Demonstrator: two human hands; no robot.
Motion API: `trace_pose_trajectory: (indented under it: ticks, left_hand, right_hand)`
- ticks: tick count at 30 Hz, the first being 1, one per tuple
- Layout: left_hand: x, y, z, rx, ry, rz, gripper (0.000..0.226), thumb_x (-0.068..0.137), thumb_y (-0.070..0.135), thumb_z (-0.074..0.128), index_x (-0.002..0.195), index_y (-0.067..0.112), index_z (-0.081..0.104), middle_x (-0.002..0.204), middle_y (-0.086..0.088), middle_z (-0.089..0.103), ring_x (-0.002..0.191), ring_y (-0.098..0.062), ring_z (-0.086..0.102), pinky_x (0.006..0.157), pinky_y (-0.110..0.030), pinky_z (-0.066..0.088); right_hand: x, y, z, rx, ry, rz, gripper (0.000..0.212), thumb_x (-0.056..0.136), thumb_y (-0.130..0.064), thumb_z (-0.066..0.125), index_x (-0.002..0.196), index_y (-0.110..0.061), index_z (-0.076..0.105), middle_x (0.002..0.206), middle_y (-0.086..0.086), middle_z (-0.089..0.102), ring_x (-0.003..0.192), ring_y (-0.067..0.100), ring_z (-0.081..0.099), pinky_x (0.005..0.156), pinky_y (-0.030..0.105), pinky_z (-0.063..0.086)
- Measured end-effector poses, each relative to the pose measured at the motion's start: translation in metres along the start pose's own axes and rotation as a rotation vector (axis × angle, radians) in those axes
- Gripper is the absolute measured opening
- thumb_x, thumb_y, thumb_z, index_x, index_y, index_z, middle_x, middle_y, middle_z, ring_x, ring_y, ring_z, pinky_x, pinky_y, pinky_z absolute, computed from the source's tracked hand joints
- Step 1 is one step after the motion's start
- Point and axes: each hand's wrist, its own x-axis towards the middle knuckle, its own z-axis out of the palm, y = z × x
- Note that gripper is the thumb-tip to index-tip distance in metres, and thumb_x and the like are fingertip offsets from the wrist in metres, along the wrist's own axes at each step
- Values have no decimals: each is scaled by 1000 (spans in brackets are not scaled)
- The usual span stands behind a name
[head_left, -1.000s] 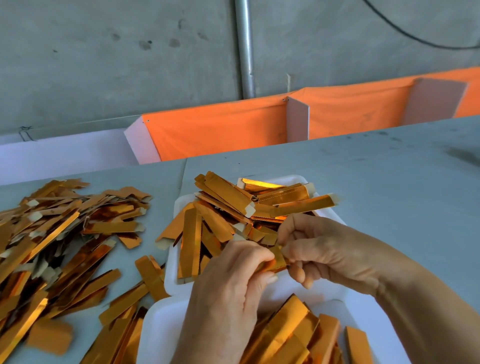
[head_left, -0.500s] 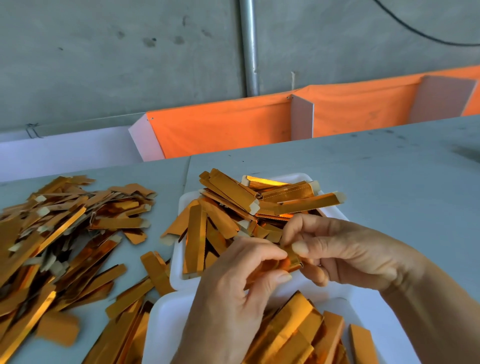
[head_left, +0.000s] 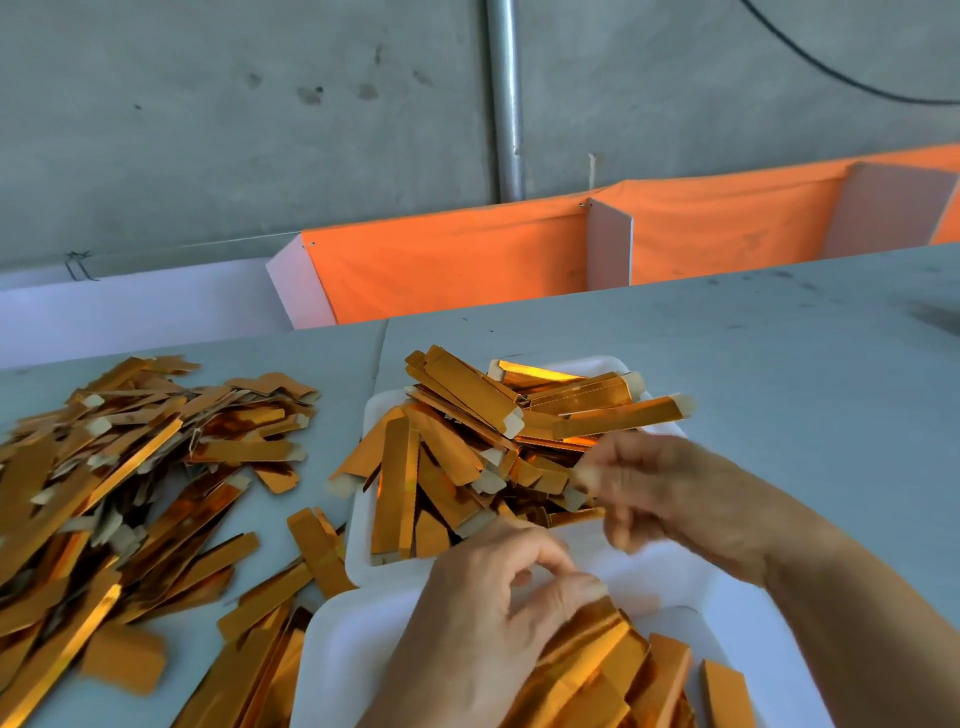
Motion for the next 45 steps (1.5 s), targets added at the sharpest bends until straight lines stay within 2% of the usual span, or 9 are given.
trace_pose_trajectory:
  ticks: [4,11,15,20,25,30,34,38,45]
  left_hand:
    - [2,-3,3,189,273,33,16,90,39,53,80,28,59,84,15,57,83,-1,55,72,-16,44]
    - [4,-14,-2,368,534,-52,17,95,30,45,102,31,60,88,24,42,87,-3,47,82,-26,47]
    - [4,-15,2,364,438,-112,18,96,32,43,108,34,57,96,25,39,98,-2,46,80,-17,41]
    - [5,-14,2,361,392,-130,17,97,29,43,106,35,56,90,27,39,96,2,45,77,-12,36]
    - [6,-17,2,409,380,-147,20,97,29,43,112,34,57,99,26,44,97,2,43,72,-8,34]
    - [7,-16,2,412,416,-152,27,97,28,43,121,34,53,109,26,43,94,4,40,64,2,34]
    - [7,-13,3,399,480,-113,35,97,28,42,130,36,48,122,24,45,99,7,38,68,2,33]
    - [5,-11,5,365,514,-34,44,95,27,46,138,36,41,133,22,43,108,10,35,77,3,32]
    - [5,-14,7,395,531,1,43,96,28,40,139,32,43,135,19,43,114,9,35,85,-2,31]
  right_hand:
    - [17,9,8,-629,493,-212,25,94,-37,51,77,-21,60,67,-6,60,66,11,57,55,16,41]
    - [24,23,27,-1193,24,-34,83,70,-79,-1,123,-40,50,117,-8,54,113,14,48,93,37,43]
    - [28,24,28,-1148,101,25,56,89,-69,18,113,-37,56,111,-6,56,110,15,47,93,38,44]
    - [35,24,24,-996,356,-35,9,94,-25,53,88,-25,60,104,-4,55,88,12,56,73,21,44]
    - [35,22,16,-846,414,-29,19,94,-13,51,95,-28,62,86,-9,58,73,6,54,59,14,42]
    - [29,11,18,-882,648,-111,27,94,-5,47,104,-22,65,99,1,60,75,14,50,59,22,37]
    - [18,-2,22,-991,1000,-473,42,69,22,61,100,-6,70,87,14,60,77,33,56,68,35,39]
    - [10,-10,23,-1107,1117,-695,43,61,21,60,93,-5,71,81,13,59,70,32,54,72,30,25]
    - [6,-7,4,-671,1131,-493,32,88,10,48,105,-7,69,98,9,55,80,17,49,69,23,33]
